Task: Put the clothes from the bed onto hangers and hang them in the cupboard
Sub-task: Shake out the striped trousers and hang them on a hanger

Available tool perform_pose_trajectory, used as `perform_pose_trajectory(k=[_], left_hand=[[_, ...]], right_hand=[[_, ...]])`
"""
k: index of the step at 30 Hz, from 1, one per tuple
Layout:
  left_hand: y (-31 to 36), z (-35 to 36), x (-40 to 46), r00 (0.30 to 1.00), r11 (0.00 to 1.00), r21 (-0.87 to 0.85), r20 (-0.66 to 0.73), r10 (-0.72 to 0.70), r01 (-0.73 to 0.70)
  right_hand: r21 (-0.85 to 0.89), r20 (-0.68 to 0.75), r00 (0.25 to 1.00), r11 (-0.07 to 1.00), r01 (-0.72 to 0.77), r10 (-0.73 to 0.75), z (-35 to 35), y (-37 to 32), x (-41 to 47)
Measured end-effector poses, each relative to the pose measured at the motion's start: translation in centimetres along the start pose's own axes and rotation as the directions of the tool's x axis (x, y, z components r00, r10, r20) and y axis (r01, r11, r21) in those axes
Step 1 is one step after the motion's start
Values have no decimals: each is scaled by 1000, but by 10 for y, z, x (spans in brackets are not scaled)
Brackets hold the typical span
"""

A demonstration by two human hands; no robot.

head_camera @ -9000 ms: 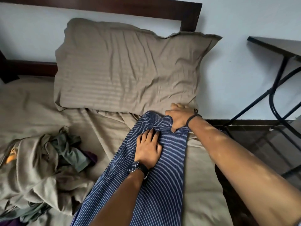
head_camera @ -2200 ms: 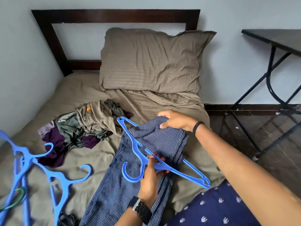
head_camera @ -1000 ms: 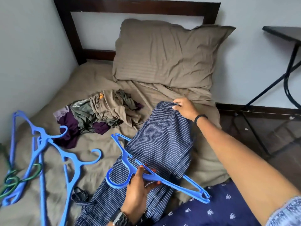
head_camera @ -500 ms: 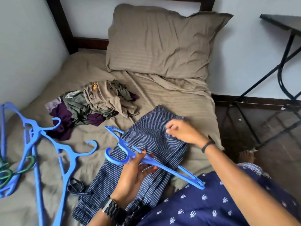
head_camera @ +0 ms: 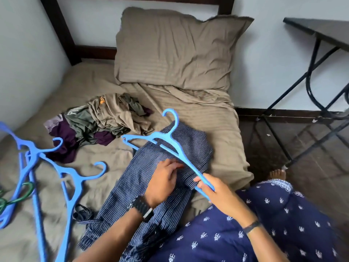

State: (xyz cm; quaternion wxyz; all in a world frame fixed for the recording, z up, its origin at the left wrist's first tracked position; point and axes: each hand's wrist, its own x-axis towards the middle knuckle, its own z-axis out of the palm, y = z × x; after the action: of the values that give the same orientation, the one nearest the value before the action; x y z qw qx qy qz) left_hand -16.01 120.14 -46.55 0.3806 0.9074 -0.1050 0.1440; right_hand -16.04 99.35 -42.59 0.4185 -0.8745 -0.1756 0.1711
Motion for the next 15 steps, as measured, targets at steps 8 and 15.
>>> perform_pose_trajectory(k=[8, 15], left_hand=[[8, 9, 54, 881, 896, 413, 470, -59, -160], [30, 10, 76, 727, 908, 397, 662, -181, -136]], right_hand=[[-8, -167, 984, 998, 66, -66, 19, -5, -12], [248, -176, 983, 969, -8, 53, 17, -12, -16]])
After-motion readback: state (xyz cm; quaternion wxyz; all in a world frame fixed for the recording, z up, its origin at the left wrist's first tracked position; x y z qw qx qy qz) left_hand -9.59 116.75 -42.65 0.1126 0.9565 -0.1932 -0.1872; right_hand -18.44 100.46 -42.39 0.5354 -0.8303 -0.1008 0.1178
